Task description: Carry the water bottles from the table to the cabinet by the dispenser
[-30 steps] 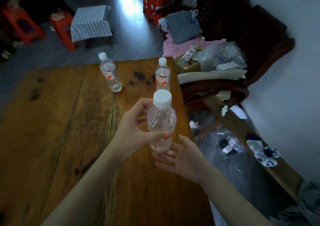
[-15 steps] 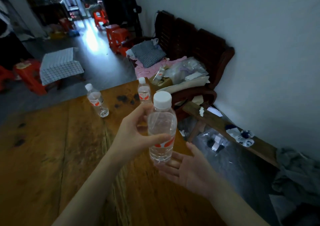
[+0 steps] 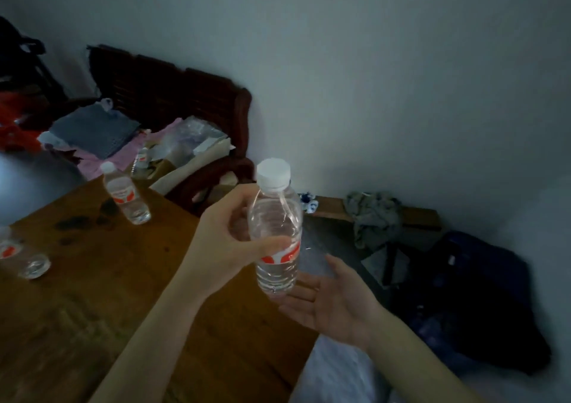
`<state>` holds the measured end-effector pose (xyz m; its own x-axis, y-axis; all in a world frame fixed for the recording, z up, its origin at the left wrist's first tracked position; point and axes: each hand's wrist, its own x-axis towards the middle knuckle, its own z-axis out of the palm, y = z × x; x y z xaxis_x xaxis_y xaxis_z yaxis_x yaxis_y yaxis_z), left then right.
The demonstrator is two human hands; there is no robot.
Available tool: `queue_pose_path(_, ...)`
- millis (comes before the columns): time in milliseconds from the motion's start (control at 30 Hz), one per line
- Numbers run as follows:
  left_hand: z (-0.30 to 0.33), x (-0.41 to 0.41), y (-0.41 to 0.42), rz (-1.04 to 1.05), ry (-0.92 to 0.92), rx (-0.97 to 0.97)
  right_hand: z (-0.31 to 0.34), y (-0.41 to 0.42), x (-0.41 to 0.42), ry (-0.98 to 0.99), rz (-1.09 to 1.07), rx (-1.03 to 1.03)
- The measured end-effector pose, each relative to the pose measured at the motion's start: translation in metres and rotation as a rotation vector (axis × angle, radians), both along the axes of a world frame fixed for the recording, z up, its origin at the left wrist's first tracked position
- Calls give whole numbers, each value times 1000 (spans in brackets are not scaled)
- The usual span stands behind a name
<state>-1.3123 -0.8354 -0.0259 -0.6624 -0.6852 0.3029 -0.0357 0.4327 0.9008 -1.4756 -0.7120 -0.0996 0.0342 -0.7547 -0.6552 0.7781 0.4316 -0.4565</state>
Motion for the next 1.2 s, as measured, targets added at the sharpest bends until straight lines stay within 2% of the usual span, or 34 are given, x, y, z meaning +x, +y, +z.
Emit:
queue_pose_path(233, 13, -87, 57, -333, 4, 43, 3, 104, -41, -26, -291, -22)
queue_pose_path(533, 17, -185, 227, -839, -61, 94, -2, 302, -48, -23, -736, -31)
queue_pose_path(700, 4, -208, 353, -1082, -102, 76, -8, 423, -12, -17, -1029, 31)
queue_pose_path(933, -8, -194, 536, -1443, -148, 73, 1, 581, 89, -42, -1456, 9)
queue_pose_path(1200, 5, -148, 685, -1880, -98, 5, 16, 668, 193, -72, -1919, -90)
